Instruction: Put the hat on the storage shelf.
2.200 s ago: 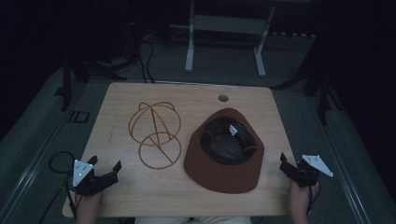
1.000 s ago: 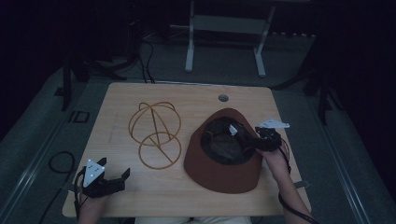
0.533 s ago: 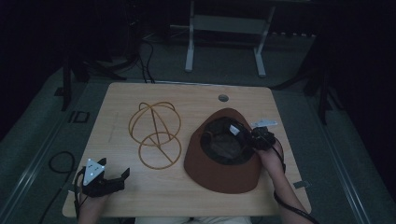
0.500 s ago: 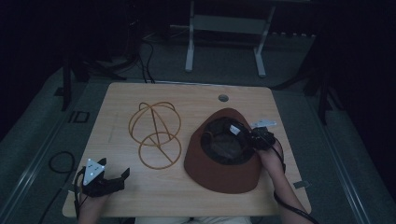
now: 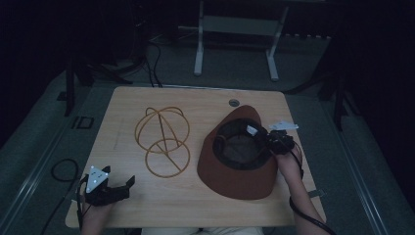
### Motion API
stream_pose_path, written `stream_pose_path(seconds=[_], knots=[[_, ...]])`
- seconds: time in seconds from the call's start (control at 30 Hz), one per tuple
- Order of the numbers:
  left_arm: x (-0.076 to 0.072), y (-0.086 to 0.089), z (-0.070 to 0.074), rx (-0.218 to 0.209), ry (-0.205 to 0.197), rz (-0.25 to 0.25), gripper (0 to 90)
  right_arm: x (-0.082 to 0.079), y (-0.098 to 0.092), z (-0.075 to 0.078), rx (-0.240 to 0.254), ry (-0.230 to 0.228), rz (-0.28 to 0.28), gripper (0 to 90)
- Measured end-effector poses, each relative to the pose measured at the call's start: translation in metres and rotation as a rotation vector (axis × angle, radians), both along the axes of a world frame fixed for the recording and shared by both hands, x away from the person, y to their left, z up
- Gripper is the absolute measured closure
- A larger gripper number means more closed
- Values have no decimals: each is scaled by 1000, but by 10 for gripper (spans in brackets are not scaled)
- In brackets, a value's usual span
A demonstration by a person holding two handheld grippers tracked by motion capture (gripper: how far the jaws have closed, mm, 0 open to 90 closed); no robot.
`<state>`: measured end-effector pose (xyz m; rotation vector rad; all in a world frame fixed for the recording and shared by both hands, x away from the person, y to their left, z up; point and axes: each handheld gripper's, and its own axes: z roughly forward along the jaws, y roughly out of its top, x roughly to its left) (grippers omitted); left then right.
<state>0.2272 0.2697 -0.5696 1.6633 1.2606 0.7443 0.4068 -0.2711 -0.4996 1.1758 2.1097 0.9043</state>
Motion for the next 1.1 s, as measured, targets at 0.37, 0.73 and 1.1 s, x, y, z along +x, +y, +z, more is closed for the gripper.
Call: stream_pose_path(seconds=[0.37, 0.73, 1.1], knots=[[0, 1, 12, 8, 0, 0, 27, -15, -28, 36, 140, -38, -13, 852], [-8, 14, 74, -24, -66, 19, 27, -32, -46, 66, 213, -65, 3, 851], [5, 1, 155, -17, -145, -50, 27, -41, -43, 82, 225, -83, 47, 851]])
